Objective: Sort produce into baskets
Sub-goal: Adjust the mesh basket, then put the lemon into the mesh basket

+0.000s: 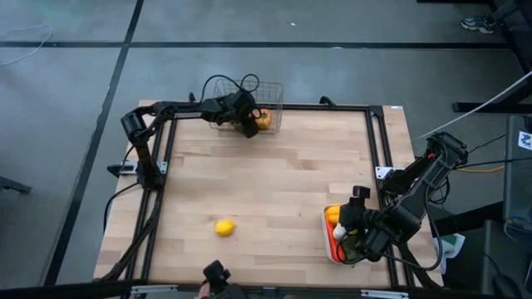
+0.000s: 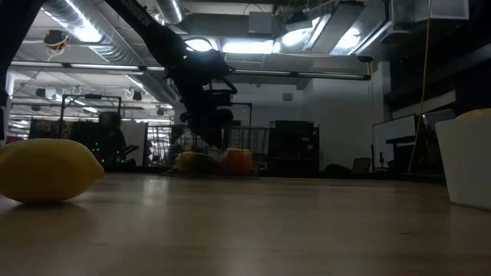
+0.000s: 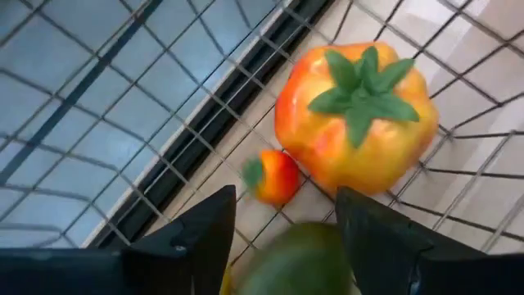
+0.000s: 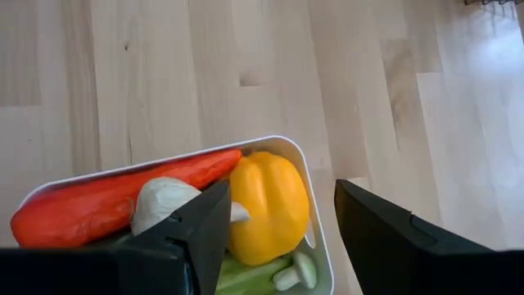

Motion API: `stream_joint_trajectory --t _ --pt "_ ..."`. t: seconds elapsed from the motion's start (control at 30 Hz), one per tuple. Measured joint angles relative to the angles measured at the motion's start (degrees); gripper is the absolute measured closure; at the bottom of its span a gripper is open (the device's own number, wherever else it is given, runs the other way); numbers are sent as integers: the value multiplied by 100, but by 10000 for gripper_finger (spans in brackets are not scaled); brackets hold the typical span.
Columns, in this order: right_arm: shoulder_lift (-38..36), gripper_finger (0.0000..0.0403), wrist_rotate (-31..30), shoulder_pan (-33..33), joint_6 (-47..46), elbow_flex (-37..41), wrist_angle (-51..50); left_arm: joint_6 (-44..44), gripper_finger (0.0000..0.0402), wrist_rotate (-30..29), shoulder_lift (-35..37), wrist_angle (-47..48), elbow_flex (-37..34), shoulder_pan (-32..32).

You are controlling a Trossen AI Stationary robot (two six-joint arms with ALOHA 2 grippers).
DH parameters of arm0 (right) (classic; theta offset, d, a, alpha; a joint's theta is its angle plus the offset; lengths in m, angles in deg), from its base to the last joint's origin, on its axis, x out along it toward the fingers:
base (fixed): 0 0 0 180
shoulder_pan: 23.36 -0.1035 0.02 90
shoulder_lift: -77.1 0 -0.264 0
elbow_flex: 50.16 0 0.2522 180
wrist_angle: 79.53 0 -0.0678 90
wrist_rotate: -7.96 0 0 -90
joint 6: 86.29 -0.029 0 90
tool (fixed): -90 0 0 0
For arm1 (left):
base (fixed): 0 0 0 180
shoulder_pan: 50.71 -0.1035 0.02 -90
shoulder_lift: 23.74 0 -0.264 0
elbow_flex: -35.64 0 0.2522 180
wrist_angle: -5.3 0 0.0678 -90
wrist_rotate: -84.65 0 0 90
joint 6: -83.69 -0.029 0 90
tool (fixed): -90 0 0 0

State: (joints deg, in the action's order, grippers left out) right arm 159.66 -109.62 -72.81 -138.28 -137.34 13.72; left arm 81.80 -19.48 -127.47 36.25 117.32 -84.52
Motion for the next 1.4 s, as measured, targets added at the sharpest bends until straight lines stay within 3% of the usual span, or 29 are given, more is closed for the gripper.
stream_joint_trajectory --t 0.33,1.0,1.4 --pt "0 185 0 0 0 0 -5 225 190 29 19 45 -7 149" --pt "0 185 9 -4 0 0 2 692 190 59 66 213 -4 1021" --pt "0 185 11 -4 0 0 5 884 190 175 1161 340 -2 1182"
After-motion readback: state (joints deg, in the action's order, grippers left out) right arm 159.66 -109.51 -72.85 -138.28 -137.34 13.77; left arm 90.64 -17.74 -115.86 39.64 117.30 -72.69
